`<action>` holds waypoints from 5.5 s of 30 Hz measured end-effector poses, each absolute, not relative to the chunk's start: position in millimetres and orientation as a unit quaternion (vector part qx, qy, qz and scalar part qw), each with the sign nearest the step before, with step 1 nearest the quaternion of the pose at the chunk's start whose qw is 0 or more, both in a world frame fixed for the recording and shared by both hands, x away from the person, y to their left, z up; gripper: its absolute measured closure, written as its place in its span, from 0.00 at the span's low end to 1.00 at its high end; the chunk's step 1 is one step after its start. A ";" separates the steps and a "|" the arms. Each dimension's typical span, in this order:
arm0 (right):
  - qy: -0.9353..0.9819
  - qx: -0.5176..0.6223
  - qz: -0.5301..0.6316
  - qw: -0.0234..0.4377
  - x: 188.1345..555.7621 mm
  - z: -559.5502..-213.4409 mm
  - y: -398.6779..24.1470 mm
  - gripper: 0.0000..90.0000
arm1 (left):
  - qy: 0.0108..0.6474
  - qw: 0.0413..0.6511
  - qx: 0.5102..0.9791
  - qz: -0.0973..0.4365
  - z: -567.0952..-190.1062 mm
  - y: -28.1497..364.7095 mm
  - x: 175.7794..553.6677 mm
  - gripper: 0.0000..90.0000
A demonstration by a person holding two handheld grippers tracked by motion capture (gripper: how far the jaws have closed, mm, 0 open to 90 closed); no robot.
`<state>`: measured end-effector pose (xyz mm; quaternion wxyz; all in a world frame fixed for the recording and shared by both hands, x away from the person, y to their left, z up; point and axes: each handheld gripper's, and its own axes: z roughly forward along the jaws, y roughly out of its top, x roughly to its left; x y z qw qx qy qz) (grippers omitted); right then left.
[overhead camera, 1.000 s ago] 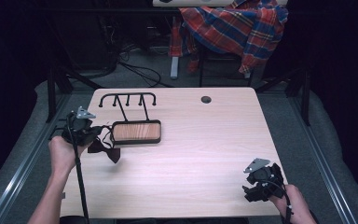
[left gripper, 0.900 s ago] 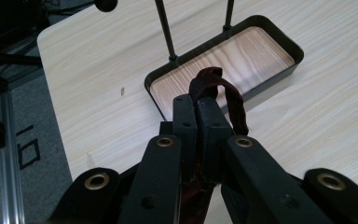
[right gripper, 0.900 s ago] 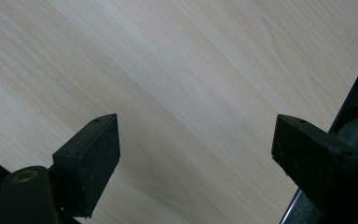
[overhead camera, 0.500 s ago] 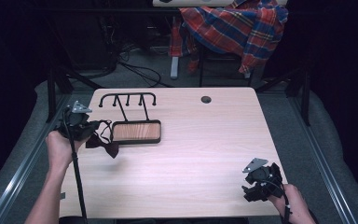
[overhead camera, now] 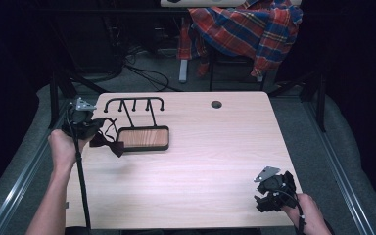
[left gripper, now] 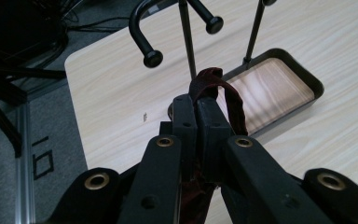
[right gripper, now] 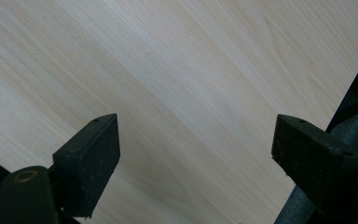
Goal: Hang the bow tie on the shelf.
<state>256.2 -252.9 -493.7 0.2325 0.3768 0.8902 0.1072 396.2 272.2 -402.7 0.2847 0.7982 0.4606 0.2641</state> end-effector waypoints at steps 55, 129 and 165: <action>0.890 0.379 0.103 0.233 256.2 -494.2 -252.4 0.17 | 0.503 0.302 0.761 0.278 -417.5 292.7 446.8 0.97; 0.889 0.377 0.101 0.239 255.0 -494.3 -252.4 0.17 | 0.538 0.293 0.772 0.168 -437.5 299.5 413.4 0.11; 0.888 0.378 0.111 0.239 253.6 -495.8 -252.0 0.17 | 0.498 0.204 0.838 0.091 -495.4 276.9 371.6 0.00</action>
